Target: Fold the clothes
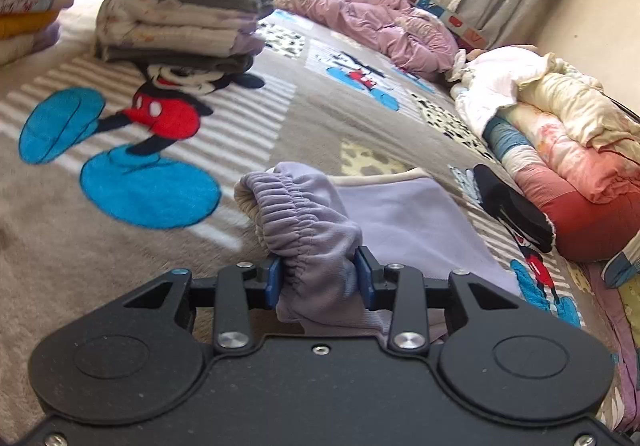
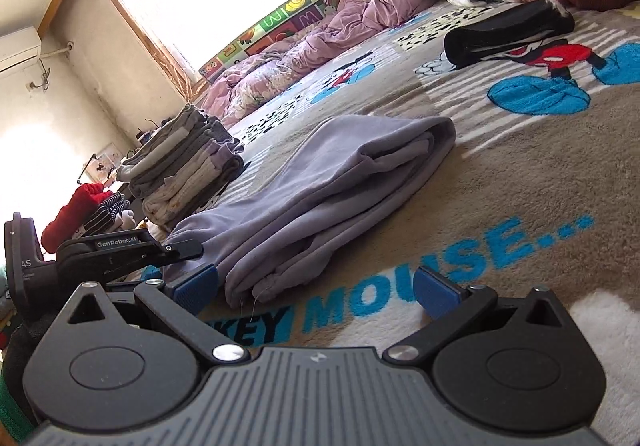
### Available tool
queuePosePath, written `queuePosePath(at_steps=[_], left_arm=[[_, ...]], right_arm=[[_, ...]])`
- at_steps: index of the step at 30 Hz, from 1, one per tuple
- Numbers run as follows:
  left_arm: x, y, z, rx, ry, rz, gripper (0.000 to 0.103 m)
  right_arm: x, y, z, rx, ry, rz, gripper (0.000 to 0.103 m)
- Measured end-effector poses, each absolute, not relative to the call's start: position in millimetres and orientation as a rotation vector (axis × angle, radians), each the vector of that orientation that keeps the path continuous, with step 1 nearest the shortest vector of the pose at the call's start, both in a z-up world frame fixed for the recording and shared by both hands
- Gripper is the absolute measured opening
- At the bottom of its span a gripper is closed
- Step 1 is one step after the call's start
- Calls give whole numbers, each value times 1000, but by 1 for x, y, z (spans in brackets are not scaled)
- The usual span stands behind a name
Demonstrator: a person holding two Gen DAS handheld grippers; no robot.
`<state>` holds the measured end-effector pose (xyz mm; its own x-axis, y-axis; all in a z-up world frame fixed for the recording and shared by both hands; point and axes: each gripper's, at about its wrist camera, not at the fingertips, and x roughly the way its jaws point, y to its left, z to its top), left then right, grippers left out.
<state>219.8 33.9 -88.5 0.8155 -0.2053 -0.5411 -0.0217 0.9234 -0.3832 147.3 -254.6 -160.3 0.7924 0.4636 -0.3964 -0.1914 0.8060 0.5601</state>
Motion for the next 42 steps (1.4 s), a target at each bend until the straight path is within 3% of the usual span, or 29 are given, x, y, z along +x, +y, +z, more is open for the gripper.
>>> queuePosePath(at_steps=[2, 4, 13, 14, 15, 16, 17, 23, 32, 34, 36, 41, 42], left_arm=[[223, 15, -74, -314, 579, -155, 33], [228, -8, -61, -229, 553, -221, 23], [241, -120, -56, 21, 561, -525, 22], [243, -128, -60, 20, 589, -556, 24], [241, -131, -63, -7, 605, -580, 36], [237, -130, -64, -36, 605, -598, 55], [231, -126, -63, -58, 586, -603, 58], [206, -61, -55, -173, 548, -450, 58], [210, 36, -106, -515, 702, -318, 60], [209, 47, -129, -674, 732, -316, 62], [210, 51, -150, -817, 773, -310, 62], [222, 31, -145, -809, 750, -367, 62], [225, 27, -147, -818, 750, -388, 55]], right_arm=[[144, -255, -154, 475, 504, 352, 103], [142, -255, -149, 441, 476, 342, 103], [148, -316, -156, 584, 480, 110, 102], [147, -323, -158, 603, 475, 92, 102], [147, -330, -161, 619, 469, 74, 102], [147, -333, -162, 624, 465, 72, 102], [147, -335, -164, 626, 461, 75, 102], [158, -315, -166, 631, 539, 213, 103], [195, -302, -188, 821, 541, 285, 102], [202, -302, -191, 843, 523, 286, 95], [204, -303, -194, 866, 522, 291, 76], [209, -307, -198, 920, 508, 314, 51], [210, -306, -196, 918, 501, 323, 43]])
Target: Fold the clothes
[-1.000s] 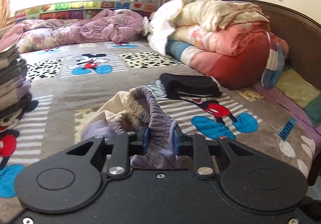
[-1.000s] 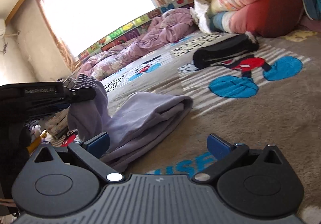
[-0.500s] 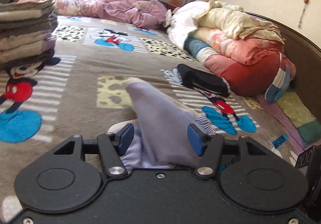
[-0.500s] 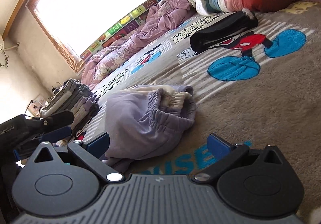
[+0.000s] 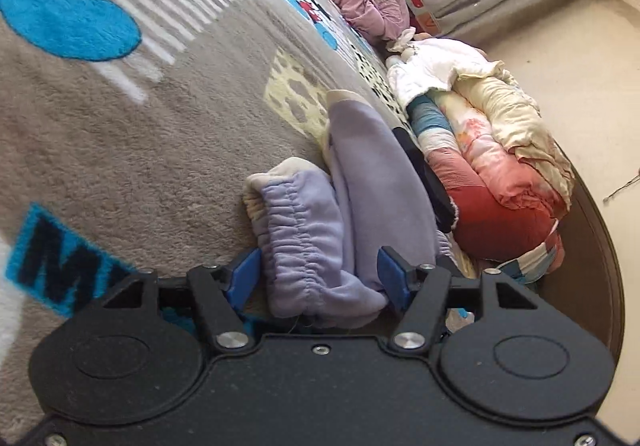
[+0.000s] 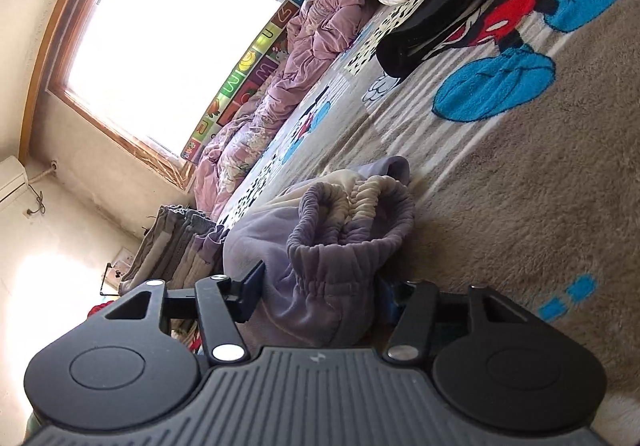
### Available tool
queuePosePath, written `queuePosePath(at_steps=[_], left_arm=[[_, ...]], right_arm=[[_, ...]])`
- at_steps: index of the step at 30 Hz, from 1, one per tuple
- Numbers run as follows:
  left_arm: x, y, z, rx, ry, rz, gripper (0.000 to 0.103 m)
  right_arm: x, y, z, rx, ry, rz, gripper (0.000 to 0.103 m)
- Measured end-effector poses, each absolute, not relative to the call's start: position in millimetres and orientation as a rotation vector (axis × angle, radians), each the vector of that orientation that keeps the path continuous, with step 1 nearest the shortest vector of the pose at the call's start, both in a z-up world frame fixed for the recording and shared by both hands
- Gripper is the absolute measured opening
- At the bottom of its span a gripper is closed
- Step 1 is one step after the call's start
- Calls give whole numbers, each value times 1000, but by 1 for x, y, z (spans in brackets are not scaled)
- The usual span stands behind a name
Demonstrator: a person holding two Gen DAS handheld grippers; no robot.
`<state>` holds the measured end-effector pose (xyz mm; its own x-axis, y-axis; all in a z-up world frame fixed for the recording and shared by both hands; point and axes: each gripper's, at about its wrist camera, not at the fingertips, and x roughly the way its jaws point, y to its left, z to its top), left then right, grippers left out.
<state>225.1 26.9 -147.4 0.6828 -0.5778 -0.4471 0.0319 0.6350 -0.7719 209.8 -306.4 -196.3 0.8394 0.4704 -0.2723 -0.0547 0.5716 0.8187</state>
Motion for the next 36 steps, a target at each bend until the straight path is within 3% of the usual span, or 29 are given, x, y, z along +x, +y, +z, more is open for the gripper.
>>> queuePosePath(at_steps=[1, 6, 21, 29, 36], left_arm=[[228, 23, -149, -827, 749, -409, 39], [228, 22, -147, -759, 707, -411, 22], [189, 207, -102, -1022, 323, -98, 20], [171, 253, -100, -1064, 267, -27, 21], [192, 239, -107, -1027, 332, -85, 20]], right_arm=[[209, -305, -193, 905, 491, 335, 39], [202, -307, -173, 852, 430, 378, 29], [179, -339, -106, 926, 252, 362, 23], [204, -363, -66, 881, 226, 333, 21], [250, -386, -65, 752, 323, 247, 20]])
